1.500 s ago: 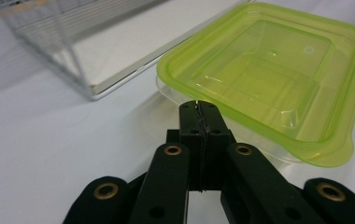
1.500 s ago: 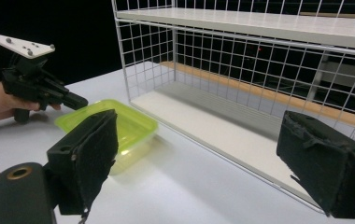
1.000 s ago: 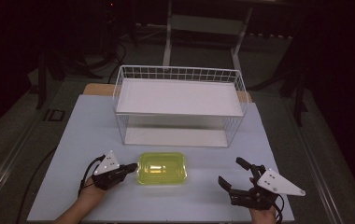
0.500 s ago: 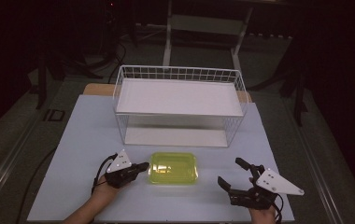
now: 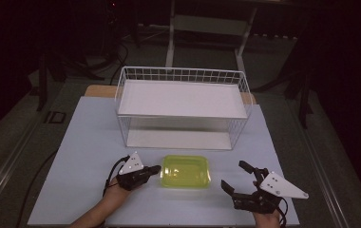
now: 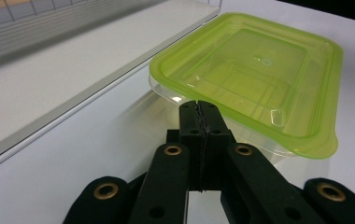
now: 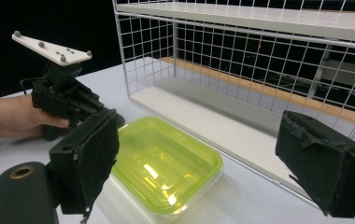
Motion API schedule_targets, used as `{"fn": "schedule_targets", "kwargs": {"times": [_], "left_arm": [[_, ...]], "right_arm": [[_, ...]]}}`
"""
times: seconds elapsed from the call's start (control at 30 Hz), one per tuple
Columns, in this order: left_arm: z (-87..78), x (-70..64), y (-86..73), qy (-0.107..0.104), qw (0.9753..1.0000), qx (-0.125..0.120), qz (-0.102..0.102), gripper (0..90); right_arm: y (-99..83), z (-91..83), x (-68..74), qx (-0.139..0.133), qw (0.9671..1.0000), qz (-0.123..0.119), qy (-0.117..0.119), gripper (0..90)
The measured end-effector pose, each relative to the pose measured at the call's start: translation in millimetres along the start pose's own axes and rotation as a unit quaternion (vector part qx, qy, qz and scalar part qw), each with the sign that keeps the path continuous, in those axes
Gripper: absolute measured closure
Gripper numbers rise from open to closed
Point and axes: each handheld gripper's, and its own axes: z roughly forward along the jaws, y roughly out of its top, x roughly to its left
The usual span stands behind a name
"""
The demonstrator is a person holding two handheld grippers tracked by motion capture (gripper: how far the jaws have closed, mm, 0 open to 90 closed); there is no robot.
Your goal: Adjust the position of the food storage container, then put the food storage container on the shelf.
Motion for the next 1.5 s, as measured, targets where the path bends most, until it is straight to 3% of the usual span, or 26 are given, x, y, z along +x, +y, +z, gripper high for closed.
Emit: {"fn": "schedule_targets", "kwargs": {"times": [0.2, 0.3, 0.37, 0.4, 0.43, 0.47, 0.57, 0.73, 0.93, 0.97, 1.1, 1.17, 1.23, 1.33, 1.4, 1.47, 1.5], "left_arm": [[-10.2, 2.9, 2.8, 0.005, 0.9999, -0.004, -0.011, 88.7], [-23.7, 3.7, 12.4, 0.007, 0.9989, -0.005, -0.046, 69.6], [-30.9, 1.3, 17.3, 0.012, 0.9973, -0.011, -0.072, 44.3], [-33.1, 0.8, 18.5, -0.001, 0.9973, -0.01, -0.073, 32.1], [-34.1, -1.2, 20.2, -0.002, 0.9972, -0.005, -0.075, 18.4], [-35.0, -2.9, 21.5, -0.003, 0.9972, 0.002, -0.075, 10.6], [-38.9, -7.3, 22.5, -0.008, 0.9961, -0.011, -0.087, 2.2], [-41.6, -11.8, 25.8, -0.007, 0.9958, -0.022, -0.088, 4.3], [-37.4, -14.8, 38.7, -0.019, 0.9961, -0.006, -0.086, 4.5], [-35.8, -13.3, 43.4, -0.027, 0.9951, 0.002, -0.095, 4.5], [-32.0, -9.0, 47.0, -0.025, 0.9937, 0.0, -0.109, 3.8], [-28.5, -5.3, 46.6, -0.03, 0.9922, 0.009, -0.121, 3.9], [-23.8, -2.2, 44.4, -0.032, 0.9907, 0.013, -0.131, 4.1], [-16.3, 0.3, 42.3, -0.024, 0.9907, 0.025, -0.131, 4.4], [-14.3, 0.5, 42.0, -0.018, 0.9909, 0.028, -0.13, 6.4], [-10.3, 2.1, 41.8, -0.024, 0.9896, 0.027, -0.139, 10.9], [-4.8, 3.6, 42.0, -0.023, 0.9875, 0.042, -0.15, 15.7]], "right_arm": [[-0.6, 1.2, -0.7, 0.004, 1.0, 0.002, 0.003, 13.6], [-1.5, 4.8, 1.9, 0.013, 0.9999, 0.0, 0.01, 13.6], [-2.3, 7.1, 3.5, 0.018, 0.9997, -0.002, 0.013, 13.6], [-3.0, 8.2, 4.1, 0.021, 0.9997, -0.004, 0.012, 13.6], [-3.8, 9.4, 4.6, 0.023, 0.9996, -0.002, 0.013, 13.5], [-4.5, 10.8, 4.7, 0.025, 0.9996, -0.002, 0.015, 13.4], [-5.7, 15.0, 5.9, 0.042, 0.9991, 0.001, 0.011, 13.4], [-5.1, 17.9, 5.1, 0.055, 0.9985, 0.006, 0.005, 13.4], [-2.6, 28.0, 1.3, 0.067, 0.9976, 0.017, 0.003, 13.4], [-1.2, 35.6, -2.1, 0.074, 0.9967, 0.034, -0.003, 13.4], [-1.0, 48.7, -11.3, 0.094, 0.994, 0.056, 0.008, 13.5], [-1.7, 55.9, -15.8, 0.102, 0.9926, 0.063, 0.018, 13.4], [-3.2, 62.3, -17.8, 0.108, 0.992, 0.063, 0.012, 13.5], [-6.3, 71.3, -20.1, 0.112, 0.991, 0.072, 0.007, 14.8], [-9.2, 77.3, -22.2, 0.12, 0.9898, 0.077, 0.008, 15.0], [-13.9, 83.5, -25.1, 0.137, 0.9868, 0.086, 0.01, 19.3], [-16.6, 85.4, -26.7, 0.145, 0.9847, 0.095, 0.013, 24.1]]}}
